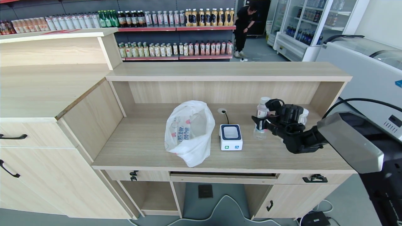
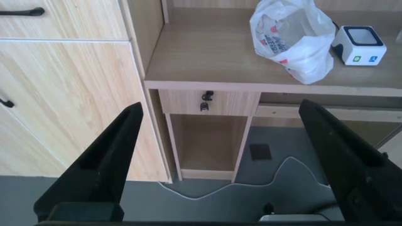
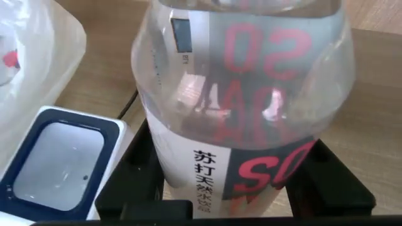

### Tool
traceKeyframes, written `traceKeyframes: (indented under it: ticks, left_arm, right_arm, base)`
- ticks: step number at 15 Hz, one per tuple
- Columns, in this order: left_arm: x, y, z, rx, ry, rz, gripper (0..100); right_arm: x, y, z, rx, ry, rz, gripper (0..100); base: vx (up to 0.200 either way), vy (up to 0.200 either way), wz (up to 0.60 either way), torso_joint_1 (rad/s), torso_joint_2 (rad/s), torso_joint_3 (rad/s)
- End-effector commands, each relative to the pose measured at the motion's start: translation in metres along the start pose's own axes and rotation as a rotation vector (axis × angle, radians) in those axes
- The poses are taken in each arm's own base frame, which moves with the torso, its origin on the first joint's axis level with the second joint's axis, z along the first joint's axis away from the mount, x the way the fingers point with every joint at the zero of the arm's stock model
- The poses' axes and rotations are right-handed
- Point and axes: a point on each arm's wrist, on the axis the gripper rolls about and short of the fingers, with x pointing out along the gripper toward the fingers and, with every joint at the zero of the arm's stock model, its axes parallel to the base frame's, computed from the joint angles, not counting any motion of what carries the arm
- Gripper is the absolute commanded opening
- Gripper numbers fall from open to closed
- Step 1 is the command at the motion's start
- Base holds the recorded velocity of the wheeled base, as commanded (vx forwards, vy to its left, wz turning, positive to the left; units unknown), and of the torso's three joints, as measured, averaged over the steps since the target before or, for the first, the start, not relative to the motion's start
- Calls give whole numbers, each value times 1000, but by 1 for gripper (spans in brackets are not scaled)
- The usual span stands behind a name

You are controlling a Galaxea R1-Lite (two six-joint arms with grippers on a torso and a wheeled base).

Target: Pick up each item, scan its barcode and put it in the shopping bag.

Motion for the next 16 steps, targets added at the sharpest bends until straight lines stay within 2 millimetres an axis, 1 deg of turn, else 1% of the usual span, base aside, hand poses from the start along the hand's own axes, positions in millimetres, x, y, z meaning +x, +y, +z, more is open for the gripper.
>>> traceKeyframes:
  ticks: [1,2,3,5,6,7,8,9,10,11,13,14,16]
  left_arm:
    - [0,0,0,1,-1,0,100]
    - [0,0,0,1,-1,0,100]
    - [0,0,0,-1,-1,0,100]
    - [0,0,0,1,-1,0,100]
    - [0,0,0,1,-1,0,100]
    - [0,0,0,-1,-1,0,100]
    - [0,0,0,-1,-1,0,100]
    - [0,0,0,-1,-1,0,100]
    - [0,0,0,-1,-1,0,100]
    - [0,0,0,-1,-1,0,100]
    - [0,0,0,-1,-1,0,100]
    - [0,0,0,1,-1,0,100]
    - [0,0,0,1,-1,0,100]
  right_arm:
    - [-39,4,85,129,-65,24,0]
    - [-65,10,118,218,-41,79,0]
    - [-97,13,149,309,-19,139,0]
    - [-158,19,192,417,6,284,0]
    - [-189,23,206,457,10,379,0]
    - [-217,27,211,474,19,469,0]
    - [-234,29,212,470,25,523,0]
    - [-262,34,209,463,41,608,0]
    - [-276,38,206,461,51,646,0]
    - [-293,42,197,463,79,707,0]
    - [-320,50,180,469,125,794,0]
    - [-328,54,173,472,146,822,0]
    - [-338,63,165,471,174,884,0]
  base:
    - [0,0,0,0,0,0]
    - [0,0,0,0,0,0]
    - [0,0,0,0,0,0]
    - [0,0,0,0,0,0]
    - [0,0,0,0,0,0]
    - [0,0,0,0,0,0]
    - [0,0,0,0,0,0]
    - [0,0,0,0,0,0]
    - [0,0,0,0,0,0]
    - [0,0,0,0,0,0]
    - [0,0,0,0,0,0]
    - [0,0,0,0,0,0]
    - [0,0,0,0,0,0]
